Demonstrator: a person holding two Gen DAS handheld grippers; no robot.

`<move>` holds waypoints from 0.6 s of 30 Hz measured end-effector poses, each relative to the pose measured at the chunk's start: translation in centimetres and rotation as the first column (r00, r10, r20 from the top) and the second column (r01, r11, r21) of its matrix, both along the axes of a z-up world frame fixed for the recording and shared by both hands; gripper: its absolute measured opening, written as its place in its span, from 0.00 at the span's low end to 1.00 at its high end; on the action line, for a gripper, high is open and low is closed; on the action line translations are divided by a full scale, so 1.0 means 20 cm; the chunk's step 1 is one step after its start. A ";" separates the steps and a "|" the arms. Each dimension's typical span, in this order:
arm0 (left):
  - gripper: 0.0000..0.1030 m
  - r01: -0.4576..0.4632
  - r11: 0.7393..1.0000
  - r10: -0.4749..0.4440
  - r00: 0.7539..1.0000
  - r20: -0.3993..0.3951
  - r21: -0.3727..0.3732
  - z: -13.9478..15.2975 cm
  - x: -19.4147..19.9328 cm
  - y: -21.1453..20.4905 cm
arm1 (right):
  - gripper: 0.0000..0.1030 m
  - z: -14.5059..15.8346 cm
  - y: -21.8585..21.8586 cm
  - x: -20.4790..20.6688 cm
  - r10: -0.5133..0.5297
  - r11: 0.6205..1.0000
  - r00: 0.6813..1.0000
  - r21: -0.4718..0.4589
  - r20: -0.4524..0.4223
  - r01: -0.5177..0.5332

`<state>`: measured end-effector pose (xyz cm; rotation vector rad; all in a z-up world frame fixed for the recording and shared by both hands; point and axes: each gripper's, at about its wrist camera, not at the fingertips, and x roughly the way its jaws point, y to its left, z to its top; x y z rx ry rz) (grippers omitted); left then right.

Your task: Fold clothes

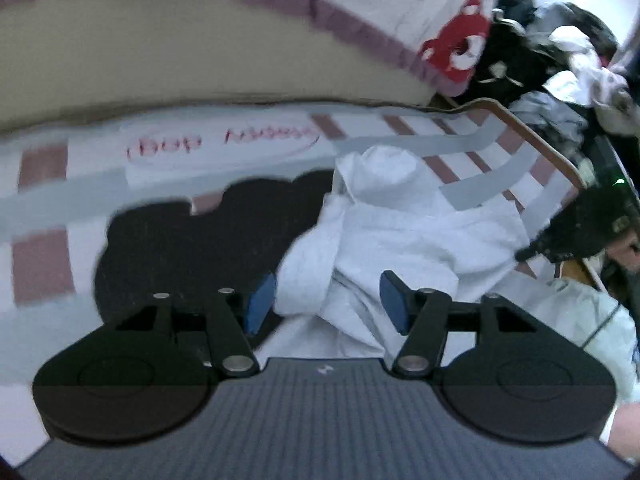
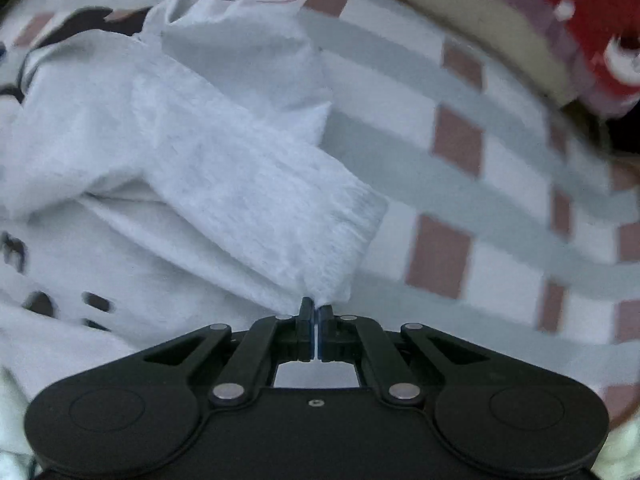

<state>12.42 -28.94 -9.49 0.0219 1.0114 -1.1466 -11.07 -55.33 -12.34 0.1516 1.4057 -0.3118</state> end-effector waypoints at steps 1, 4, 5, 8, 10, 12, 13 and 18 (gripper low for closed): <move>0.72 -0.018 1.000 0.018 0.999 -0.051 -0.008 -0.04 0.01 -0.01 | 0.01 0.01 -0.04 -0.01 -0.043 0.998 0.999 0.051 0.031 0.041; 0.73 -0.058 0.996 0.061 0.997 -0.056 0.063 -0.17 0.00 -0.09 | 0.01 0.09 -0.16 -0.04 -0.117 0.987 0.984 0.127 0.131 0.100; 0.71 -0.070 0.994 0.071 0.997 -0.012 0.087 -0.20 -0.01 -0.10 | 0.01 0.11 -0.18 -0.05 -0.130 0.983 0.979 0.148 0.156 0.107; 0.19 -0.119 0.986 0.103 0.986 0.132 0.117 -0.24 -0.01 -0.12 | 0.01 0.16 -0.22 -0.08 -0.148 0.973 0.965 0.209 0.218 0.102; 0.11 -0.195 0.977 0.174 0.962 0.210 0.088 -0.17 0.00 -0.10 | 0.01 0.21 -0.21 -0.10 -0.126 0.965 0.949 0.258 0.290 0.049; 0.04 -0.299 0.954 0.290 0.913 0.286 -0.010 -0.03 0.00 -0.02 | 0.01 0.21 -0.19 -0.10 -0.077 0.949 0.934 0.313 0.348 -0.038; 0.04 -0.324 0.945 0.323 0.896 0.304 -0.047 0.02 -0.01 0.02 | 0.01 0.21 -0.17 -0.10 -0.041 0.940 0.933 0.331 0.357 -0.086; 0.04 -0.382 0.903 0.429 0.833 0.350 -0.197 0.20 -0.05 0.24 | 0.02 0.14 0.02 -0.04 0.178 0.889 0.951 0.373 0.254 -0.266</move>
